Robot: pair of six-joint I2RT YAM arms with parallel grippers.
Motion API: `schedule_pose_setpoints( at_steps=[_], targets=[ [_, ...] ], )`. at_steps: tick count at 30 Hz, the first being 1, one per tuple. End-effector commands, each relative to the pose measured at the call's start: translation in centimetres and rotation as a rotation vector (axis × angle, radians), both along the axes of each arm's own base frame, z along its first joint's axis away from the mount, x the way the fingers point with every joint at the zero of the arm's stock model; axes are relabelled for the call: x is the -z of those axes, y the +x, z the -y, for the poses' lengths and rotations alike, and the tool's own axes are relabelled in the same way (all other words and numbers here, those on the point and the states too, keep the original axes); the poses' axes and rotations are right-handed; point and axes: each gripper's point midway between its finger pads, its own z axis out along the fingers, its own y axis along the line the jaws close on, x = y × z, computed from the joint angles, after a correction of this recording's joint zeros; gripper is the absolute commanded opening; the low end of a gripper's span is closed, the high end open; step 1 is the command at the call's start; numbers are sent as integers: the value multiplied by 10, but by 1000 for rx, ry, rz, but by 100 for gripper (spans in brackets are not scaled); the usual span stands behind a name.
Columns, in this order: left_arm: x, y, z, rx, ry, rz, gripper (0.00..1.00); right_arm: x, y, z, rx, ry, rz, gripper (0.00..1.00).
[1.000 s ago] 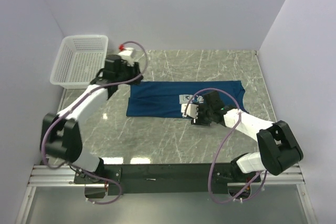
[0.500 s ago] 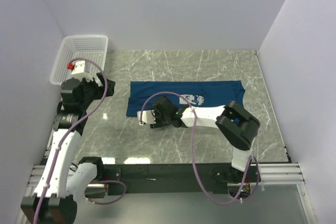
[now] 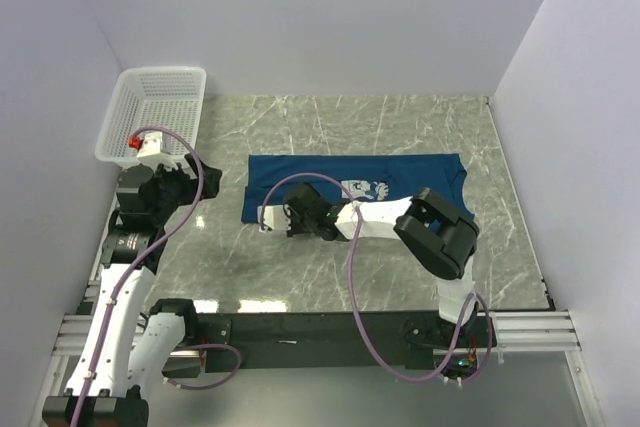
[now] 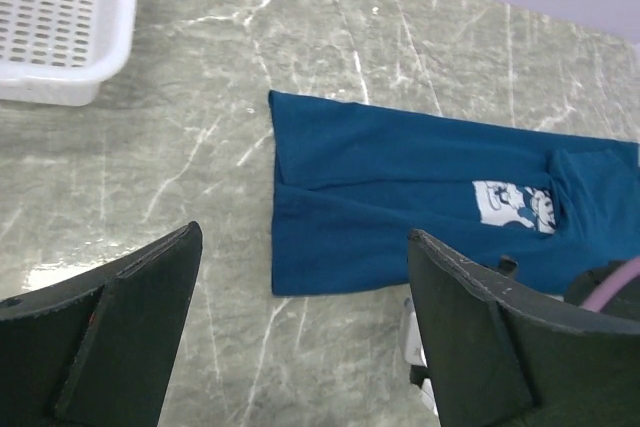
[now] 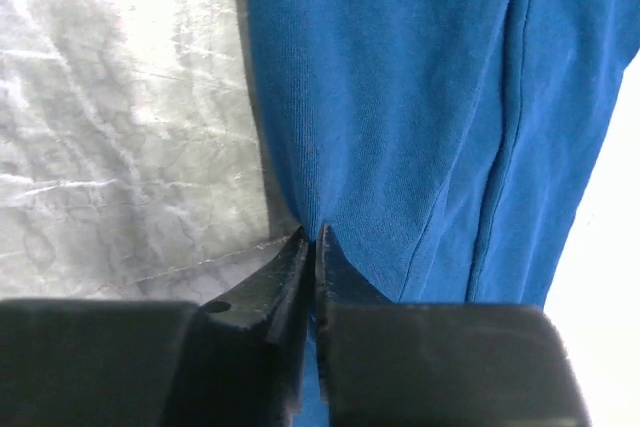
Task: Fold and stack the t-shirts
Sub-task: Fold the tshirt
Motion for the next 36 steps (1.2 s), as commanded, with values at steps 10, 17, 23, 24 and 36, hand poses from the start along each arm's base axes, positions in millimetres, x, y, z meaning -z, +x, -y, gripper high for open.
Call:
schedule_pose_setpoints(
  at_steps=[10, 17, 23, 24, 36],
  targets=[
    [-5, 20, 62, 341, -166, -39, 90, 6, -107, 20, -333, -22, -287, 0],
    [13, 67, 137, 560, -144, -180, 89, 18, -185, 40, -483, -67, -387, 7],
    [91, 111, 198, 681, -77, -387, 84, -37, -159, 55, -391, 42, -340, 67],
    [99, 113, 206, 712, -68, -402, 84, -54, -144, 77, -356, 52, -330, 68],
    [184, 129, 323, 923, 53, -533, 82, -126, -82, 227, 227, 463, -275, 67]
  ],
)
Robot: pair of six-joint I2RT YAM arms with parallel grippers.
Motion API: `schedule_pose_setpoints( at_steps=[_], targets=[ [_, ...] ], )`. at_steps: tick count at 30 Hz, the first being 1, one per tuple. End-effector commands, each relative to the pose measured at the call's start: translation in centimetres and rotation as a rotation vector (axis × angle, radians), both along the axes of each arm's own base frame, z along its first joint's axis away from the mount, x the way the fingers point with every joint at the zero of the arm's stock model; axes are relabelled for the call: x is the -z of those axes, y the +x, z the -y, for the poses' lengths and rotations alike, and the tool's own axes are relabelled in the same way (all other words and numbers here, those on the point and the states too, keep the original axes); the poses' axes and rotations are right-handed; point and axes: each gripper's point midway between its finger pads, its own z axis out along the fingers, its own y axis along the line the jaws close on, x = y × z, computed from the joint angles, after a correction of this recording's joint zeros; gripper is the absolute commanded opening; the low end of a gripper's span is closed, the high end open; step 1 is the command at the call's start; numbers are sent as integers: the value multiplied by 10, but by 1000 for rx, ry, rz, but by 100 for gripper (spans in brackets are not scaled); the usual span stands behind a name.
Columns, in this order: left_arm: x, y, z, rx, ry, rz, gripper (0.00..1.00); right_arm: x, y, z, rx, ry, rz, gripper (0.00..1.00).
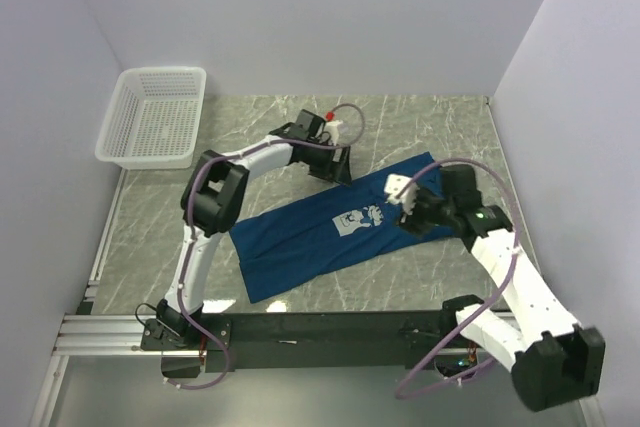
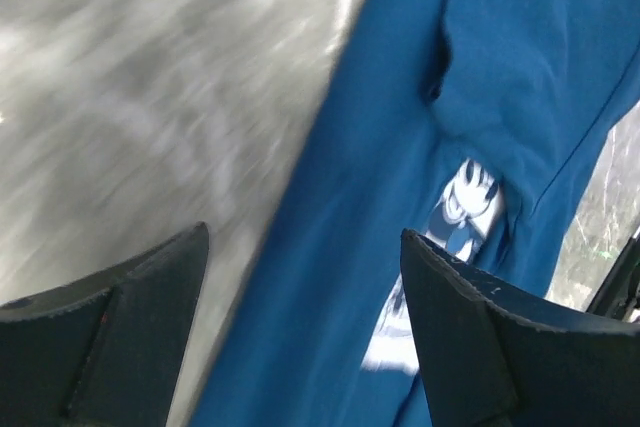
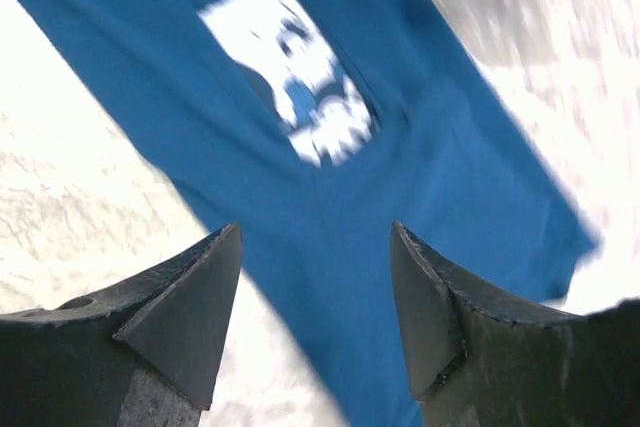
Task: Fold and stack the t-shirts
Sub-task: Fold the tshirt
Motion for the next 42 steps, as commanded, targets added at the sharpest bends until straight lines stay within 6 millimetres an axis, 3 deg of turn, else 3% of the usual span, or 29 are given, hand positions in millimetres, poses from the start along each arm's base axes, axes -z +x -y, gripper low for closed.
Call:
schedule_pose_setpoints(
  at_steps=[1, 2, 7, 10, 11, 13, 14, 16, 17, 21, 24, 27, 28, 30, 31, 37, 38, 39, 40, 42],
  targets=[
    [-8, 5, 21, 69, 2, 47, 82, -6, -11, 13, 83, 124, -71, 67],
    [-3, 7, 26, 83, 6, 40, 80, -10, -4, 25, 139, 139, -64, 67],
    [20, -13, 40, 156, 50, -15, 74, -15, 3, 40, 201, 198, -80, 67],
    [35, -20, 43, 166, 88, -37, 62, -16, 3, 44, 217, 214, -78, 67],
    [42, -16, 43, 153, 112, -34, 50, -16, 3, 45, 220, 218, -78, 67],
    [48, -12, 39, 121, 150, -46, 38, -16, 2, 47, 225, 225, -81, 67],
    [50, -3, 38, 92, 176, -30, 24, -16, 2, 48, 229, 228, -83, 67],
    [47, 0, 40, 79, 171, -26, 13, -14, 1, 51, 238, 232, -91, 67],
    [43, 2, 41, 76, 164, -18, 1, -14, 2, 53, 243, 233, -91, 67],
    [26, 7, 44, 71, 124, 6, 0, -12, 5, 58, 268, 242, -106, 67],
    [16, 26, 34, -5, 108, 20, 0, -10, 7, 61, 280, 240, -118, 67],
    [10, 63, 2, -166, 98, 23, 0, -8, 8, 62, 292, 239, -125, 66],
    [10, 82, -20, -240, 104, 22, 0, -8, 9, 63, 295, 236, -124, 66],
    [11, 99, -42, -340, 104, -3, 0, -6, 12, 66, 316, 233, -131, 66],
    [13, 115, -68, -418, 127, 1, 0, -5, 13, 66, 319, 231, -136, 66],
    [21, 144, -151, -665, 174, -30, 0, 4, 19, 73, 371, 218, -173, 66],
    [14, 145, -154, -665, 149, -29, 1, 7, 20, 73, 379, 219, -185, 66],
    [10, 146, -158, -660, 125, -29, 5, 10, 18, 73, 374, 216, -202, 67],
    [4, 145, -159, -651, 101, -23, 20, 8, 16, 66, 334, 236, -215, 67],
    [-9, 141, -153, -596, 58, -9, 34, 14, 2, 53, 213, 233, -251, 67]
  ],
)
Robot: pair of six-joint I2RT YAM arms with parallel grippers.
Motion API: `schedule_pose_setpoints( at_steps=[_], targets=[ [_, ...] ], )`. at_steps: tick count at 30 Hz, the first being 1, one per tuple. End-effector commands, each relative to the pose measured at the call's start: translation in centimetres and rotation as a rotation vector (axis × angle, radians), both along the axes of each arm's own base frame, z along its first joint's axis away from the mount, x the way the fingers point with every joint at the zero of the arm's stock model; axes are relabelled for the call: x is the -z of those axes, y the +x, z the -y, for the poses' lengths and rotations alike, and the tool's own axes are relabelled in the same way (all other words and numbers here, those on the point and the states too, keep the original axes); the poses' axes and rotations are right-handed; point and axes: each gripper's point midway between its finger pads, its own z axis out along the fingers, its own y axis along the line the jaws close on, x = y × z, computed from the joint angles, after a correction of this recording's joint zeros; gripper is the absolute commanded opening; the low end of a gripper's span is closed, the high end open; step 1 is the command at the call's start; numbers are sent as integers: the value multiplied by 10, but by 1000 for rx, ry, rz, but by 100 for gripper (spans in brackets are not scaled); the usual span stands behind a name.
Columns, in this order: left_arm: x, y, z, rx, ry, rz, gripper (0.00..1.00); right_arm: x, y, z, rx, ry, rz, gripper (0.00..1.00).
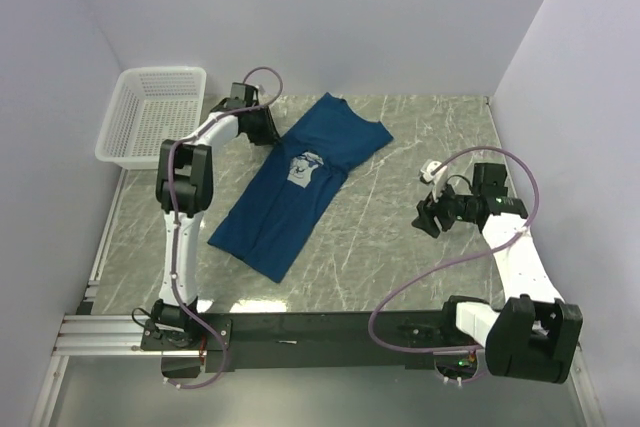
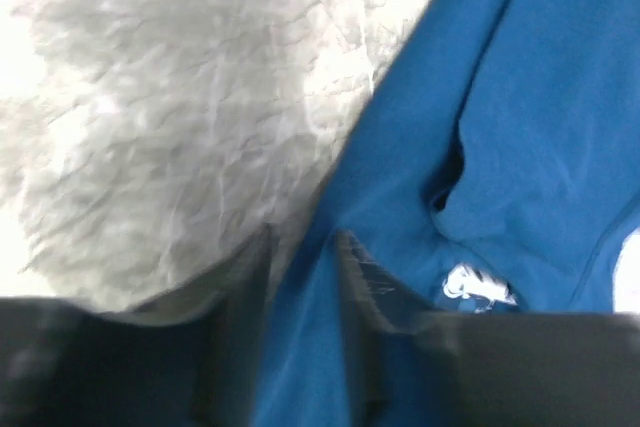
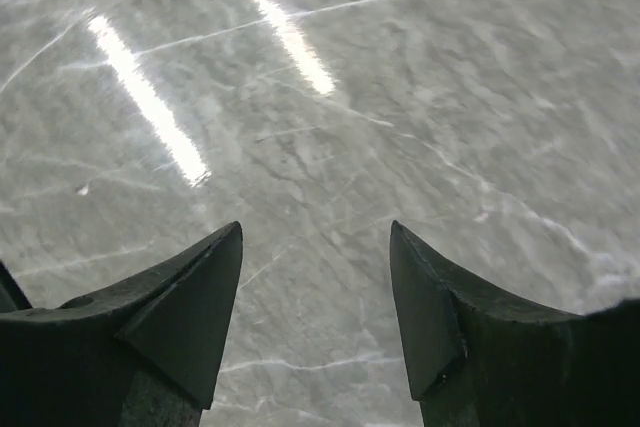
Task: Fold and stack the t-shirts
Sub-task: Fold the tshirt
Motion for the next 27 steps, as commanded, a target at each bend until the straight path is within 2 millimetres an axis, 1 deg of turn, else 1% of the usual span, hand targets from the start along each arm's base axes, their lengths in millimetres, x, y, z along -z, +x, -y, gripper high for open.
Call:
schedule_pose_setpoints(
  at_steps=[1, 2, 3, 4, 5, 6, 7, 8, 9, 10, 11, 12, 13, 14, 15, 16, 17, 18, 19, 20, 21, 22, 23, 24, 25, 26, 27],
  targets=[
    [-31, -12, 15, 62, -25, 57, 40, -4, -16, -25, -205, 36, 14, 68],
    [-58, -11, 17, 86, -38, 121, 48, -3, -22, -36, -346, 15, 93, 69],
    [-73, -15, 21, 114, -62, 145, 50, 0, -27, -44, -419, -9, 127, 70],
    [-77, -22, 21, 124, -59, 157, 52, 12, -32, -53, -481, -39, 153, 74],
    [-117, -24, 19, 133, -62, 249, 55, 16, -43, -81, -583, -67, 175, 76],
    [-133, -27, 16, 128, -59, 284, 55, 17, -17, -89, -575, -175, 302, 77],
    [-135, -36, 9, 114, -36, 293, 56, 28, -22, -103, -615, -214, 330, 79],
    [-178, -46, 3, 110, -24, 392, 56, 35, -35, -134, -718, -224, 360, 79],
    [-196, -52, -2, 99, -15, 442, 57, 31, -19, -149, -707, -281, 459, 79],
    [-224, -71, -17, 44, 17, 505, 58, 25, -12, -167, -711, -298, 503, 79],
    [-237, -80, -27, 15, 36, 547, 60, 41, -9, -180, -729, -330, 472, 79],
    [-253, -89, -37, -19, 50, 599, 64, 36, -4, -204, -735, -368, 555, 77],
    [-270, -113, -62, -112, 90, 650, 76, 32, 2, -219, -734, -382, 585, 76],
    [-278, -125, -73, -170, 84, 669, 84, 45, -5, -243, -781, -399, 604, 76],
    [-283, -137, -92, -234, 89, 681, 91, 47, -3, -254, -783, -415, 626, 75],
    [-290, -165, -112, -308, 96, 715, 99, 45, 3, -264, -769, -447, 661, 74],
    [-291, -179, -121, -348, 78, 717, 99, 60, 0, -271, -796, -474, 652, 74],
    [-289, -191, -135, -387, 79, 718, 99, 61, -8, -285, -824, -465, 683, 74],
    [-289, -215, -142, -405, 71, 728, 99, 68, -9, -291, -836, -481, 685, 74],
    [-284, -227, -146, -420, 65, 716, 99, 72, -11, -296, -848, -485, 686, 74],
    [-282, -237, -151, -434, 63, 712, 100, 71, -15, -306, -858, -478, 702, 74],
    [-279, -256, -153, -440, 56, 708, 99, 82, -15, -306, -868, -498, 690, 73],
    [-277, -263, -152, -444, 41, 701, 99, 82, -15, -311, -866, -495, 704, 73],
    [-271, -270, -152, -445, 33, 688, 99, 84, -15, -313, -865, -499, 707, 73],
    [-275, -282, -152, -450, 15, 705, 99, 85, -17, -316, -874, -497, 706, 72],
    [-269, -289, -151, -456, 2, 682, 99, 91, -20, -318, -897, -493, 687, 69],
    [-267, -294, -148, -448, -14, 673, 99, 95, -22, -317, -914, -499, 665, 62]
  ],
)
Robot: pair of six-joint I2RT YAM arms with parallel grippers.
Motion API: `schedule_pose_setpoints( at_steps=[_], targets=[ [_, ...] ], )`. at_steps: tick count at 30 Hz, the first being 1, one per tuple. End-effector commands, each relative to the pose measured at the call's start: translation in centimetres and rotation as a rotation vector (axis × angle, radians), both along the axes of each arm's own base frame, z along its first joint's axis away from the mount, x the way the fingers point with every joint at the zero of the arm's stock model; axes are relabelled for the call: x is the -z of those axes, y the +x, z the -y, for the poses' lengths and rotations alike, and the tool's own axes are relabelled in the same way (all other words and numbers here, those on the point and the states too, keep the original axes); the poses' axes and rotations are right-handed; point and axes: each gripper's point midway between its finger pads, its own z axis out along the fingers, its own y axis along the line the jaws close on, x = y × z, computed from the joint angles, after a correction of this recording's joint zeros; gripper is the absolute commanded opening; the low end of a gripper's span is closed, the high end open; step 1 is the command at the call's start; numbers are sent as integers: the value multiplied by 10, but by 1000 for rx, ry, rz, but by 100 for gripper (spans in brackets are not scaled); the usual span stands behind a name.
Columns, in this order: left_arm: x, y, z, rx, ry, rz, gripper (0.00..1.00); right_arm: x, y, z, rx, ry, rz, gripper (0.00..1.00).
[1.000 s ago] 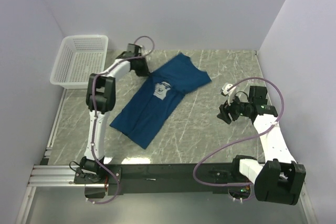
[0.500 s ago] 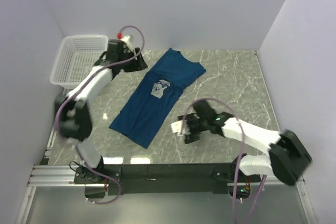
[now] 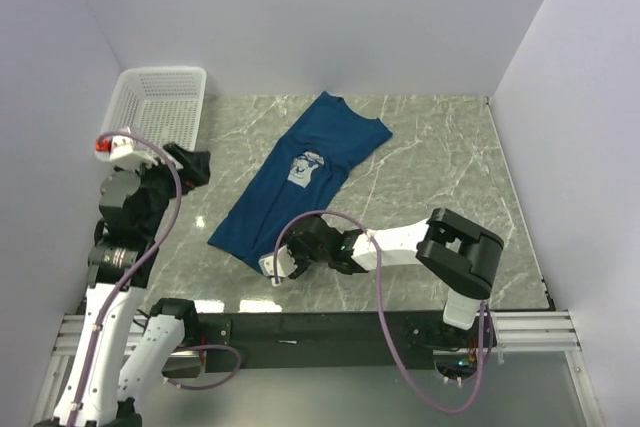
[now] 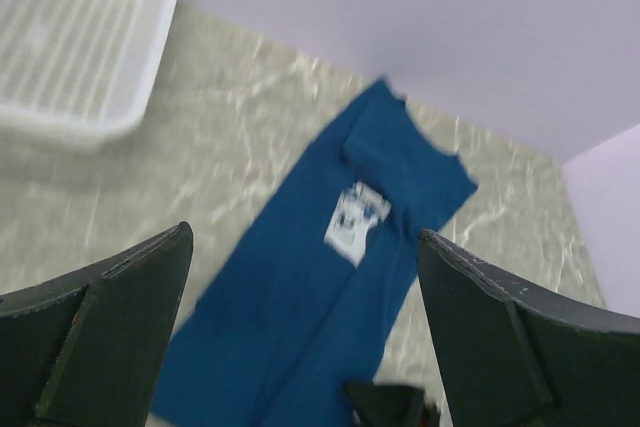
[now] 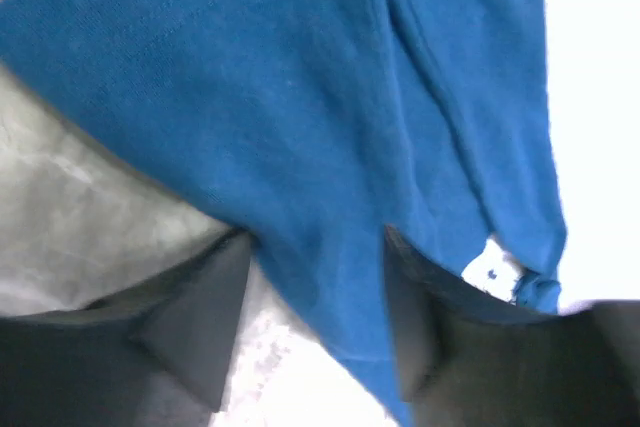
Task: Fold and stack the t-shirts
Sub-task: Fold the tshirt
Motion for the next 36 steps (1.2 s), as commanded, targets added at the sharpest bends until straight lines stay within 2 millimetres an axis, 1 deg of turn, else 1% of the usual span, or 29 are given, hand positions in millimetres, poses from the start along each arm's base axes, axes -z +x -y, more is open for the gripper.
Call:
schedule_pose_setpoints(
  at_steps=[1, 2, 3, 5, 6, 8, 9, 10, 11, 12, 13, 14, 16, 17, 18, 19, 20, 21, 22, 23, 26, 27, 28, 29, 30, 31, 32, 35, 36],
  targets=[
    [30, -22, 1, -8, -60, -97, 99, 11, -1, -4, -8, -39, -10, 57],
    [34, -26, 2, -3, -75, -114, 99, 14, -7, -5, -31, -47, -31, 51],
    [37, -28, 3, 1, -78, -122, 100, 20, -12, 0, -45, -73, -56, 37],
    [42, -33, 7, 24, -91, -138, 99, 21, -20, 5, -80, -90, -70, 22],
    [46, -35, 9, 36, -91, -154, 99, 28, -32, 13, -117, -111, -110, 12],
    [53, -37, 16, 69, -102, -186, 99, 23, -42, 21, -176, -119, -108, 6],
    [60, -38, 19, 89, -106, -210, 99, 32, -54, 35, -205, -152, -139, 2],
    [65, -39, 26, 126, -115, -233, 100, 24, -58, 40, -235, -152, -125, 0],
    [68, -40, 31, 147, -127, -249, 99, 24, -62, 48, -248, -163, -130, 0],
    [76, -41, 34, 166, -136, -276, 99, 33, -70, 68, -253, -212, -163, 0],
    [83, -40, 39, 186, -146, -305, 97, 23, -74, 72, -275, -199, -160, 0],
    [87, -43, 47, 231, -163, -325, 97, 32, -83, 93, -278, -254, -202, 0],
    [101, -42, 55, 272, -189, -369, 96, 26, -87, 112, -281, -267, -214, 0],
    [104, -44, 63, 318, -207, -379, 96, 31, -92, 130, -274, -309, -247, 0],
    [114, -46, 68, 342, -222, -407, 95, 38, -95, 148, -253, -336, -271, 0],
    [117, -43, 72, 356, -246, -415, 95, 34, -94, 156, -249, -335, -261, 0],
    [122, -46, 81, 412, -270, -436, 95, 42, -101, 176, -238, -378, -297, 0],
    [132, -46, 85, 432, -287, -461, 94, 43, -101, 186, -227, -389, -301, 0],
    [142, -44, 89, 437, -320, -510, 92, 39, -94, 196, -194, -379, -289, 1],
    [143, -43, 96, 475, -339, -519, 91, 40, -96, 206, -180, -390, -307, 2],
    [164, -39, 111, 494, -368, -616, 88, 31, -89, 226, -110, -379, -310, 14],
    [166, -39, 123, 504, -338, -627, 88, 30, -88, 230, -92, -378, -311, 38],
    [175, -39, 133, 505, -333, -677, 88, 25, -87, 231, -76, -366, -306, 48],
    [180, -51, 153, 556, -302, -717, 88, 20, -83, 236, -39, -354, -319, 62],
    [179, -51, 161, 556, -285, -738, 88, 13, -81, 234, -24, -323, -321, 66],
    [192, -51, 165, 518, -263, -791, 88, 3, -76, 232, 24, -272, -329, 69],
    [197, -60, 174, 528, -230, -821, 88, -12, -66, 235, 86, -223, -342, 69],
    [210, -77, 177, 484, -223, -887, 87, -46, -57, 226, 223, -34, -396, 71],
    [216, -92, 179, 495, -222, -913, 87, -57, -54, 223, 333, 37, -454, 72]
  ],
)
